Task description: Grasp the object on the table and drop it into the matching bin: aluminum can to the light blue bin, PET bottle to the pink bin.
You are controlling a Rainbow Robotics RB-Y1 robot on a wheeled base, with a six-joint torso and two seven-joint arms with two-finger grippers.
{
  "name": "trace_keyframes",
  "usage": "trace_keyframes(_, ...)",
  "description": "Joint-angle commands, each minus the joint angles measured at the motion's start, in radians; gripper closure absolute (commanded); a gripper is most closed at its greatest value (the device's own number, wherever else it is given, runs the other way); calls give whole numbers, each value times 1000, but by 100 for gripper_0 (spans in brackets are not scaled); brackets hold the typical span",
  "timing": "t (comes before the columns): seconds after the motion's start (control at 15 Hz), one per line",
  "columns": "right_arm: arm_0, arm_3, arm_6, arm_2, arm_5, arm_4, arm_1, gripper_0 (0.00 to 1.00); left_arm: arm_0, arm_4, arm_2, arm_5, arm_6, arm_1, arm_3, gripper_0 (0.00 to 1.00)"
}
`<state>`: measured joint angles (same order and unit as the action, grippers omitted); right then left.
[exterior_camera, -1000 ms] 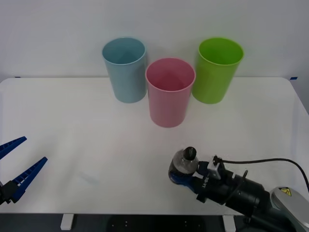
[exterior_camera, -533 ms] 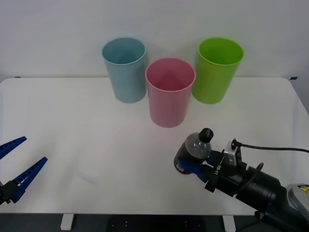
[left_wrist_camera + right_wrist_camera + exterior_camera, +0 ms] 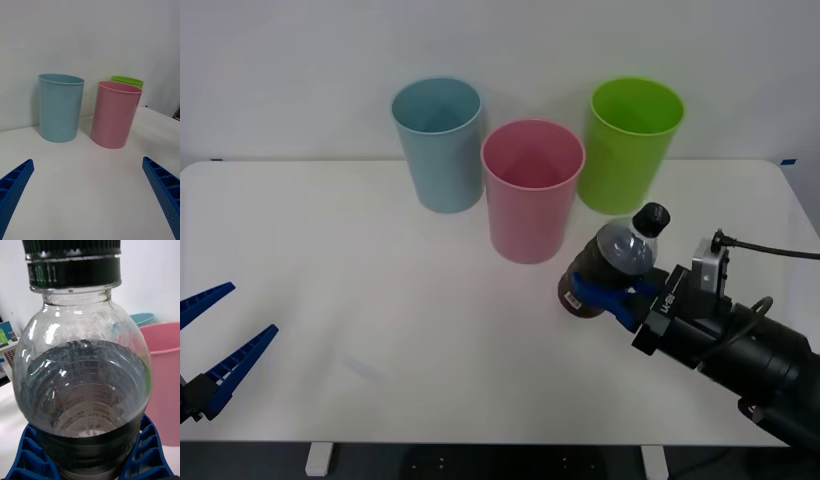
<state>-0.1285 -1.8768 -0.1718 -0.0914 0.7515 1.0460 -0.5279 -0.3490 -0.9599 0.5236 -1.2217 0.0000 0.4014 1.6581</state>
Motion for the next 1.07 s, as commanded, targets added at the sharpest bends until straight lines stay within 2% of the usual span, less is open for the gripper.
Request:
trace_keyframes(0.07, 21, -48, -71, 22, -21, 2, -40, 100, 0, 0, 0, 0, 0, 0, 0, 0)
trace_keyframes(0.67, 245, -39, -138, 32, -64, 5, -178, 100, 0, 0, 0, 0, 0, 0, 0, 0)
trace_keyframes(0.87, 345, 12, -166, 24, -64, 85, -179, 100, 0, 0, 0, 0, 0, 0, 0, 0)
trace_keyframes(1.07, 451, 110, -172, -19, -64, 103, -175, 100, 0, 0, 0, 0, 0, 0, 0, 0)
